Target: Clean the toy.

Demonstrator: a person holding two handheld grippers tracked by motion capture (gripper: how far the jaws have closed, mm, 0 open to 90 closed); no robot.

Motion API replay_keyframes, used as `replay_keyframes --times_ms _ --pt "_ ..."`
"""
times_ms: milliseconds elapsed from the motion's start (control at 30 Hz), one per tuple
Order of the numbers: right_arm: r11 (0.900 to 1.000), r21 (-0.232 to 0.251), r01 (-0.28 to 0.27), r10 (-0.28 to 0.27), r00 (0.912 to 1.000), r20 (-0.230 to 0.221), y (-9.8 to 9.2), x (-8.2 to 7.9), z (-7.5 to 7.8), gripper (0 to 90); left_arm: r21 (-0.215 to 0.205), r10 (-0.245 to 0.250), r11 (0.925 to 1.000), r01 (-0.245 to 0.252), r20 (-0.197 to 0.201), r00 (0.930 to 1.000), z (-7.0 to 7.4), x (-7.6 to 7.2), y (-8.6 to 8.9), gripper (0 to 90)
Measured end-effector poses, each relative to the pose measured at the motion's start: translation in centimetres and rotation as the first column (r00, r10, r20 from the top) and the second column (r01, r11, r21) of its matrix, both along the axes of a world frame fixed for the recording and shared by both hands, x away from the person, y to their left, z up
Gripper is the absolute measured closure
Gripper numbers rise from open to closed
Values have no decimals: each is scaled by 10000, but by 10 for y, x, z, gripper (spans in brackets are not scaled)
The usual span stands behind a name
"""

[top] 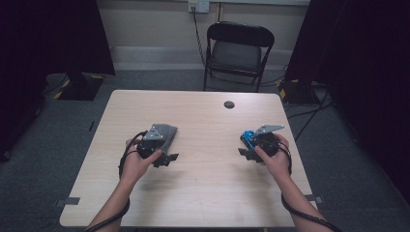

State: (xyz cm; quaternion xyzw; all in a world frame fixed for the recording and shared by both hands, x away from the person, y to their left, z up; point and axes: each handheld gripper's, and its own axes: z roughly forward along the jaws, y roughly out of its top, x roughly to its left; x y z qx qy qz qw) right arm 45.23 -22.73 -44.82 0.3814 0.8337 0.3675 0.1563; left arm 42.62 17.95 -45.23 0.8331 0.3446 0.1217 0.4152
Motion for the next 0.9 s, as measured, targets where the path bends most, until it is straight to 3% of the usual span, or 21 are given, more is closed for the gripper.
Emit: replay_keyframes --times_ms 900 --pt "9913 86 -1314 1314 9913 31 34 -24 -5 163 -103 -848 9964 846 -226 9961 -18 -20 -32 161"
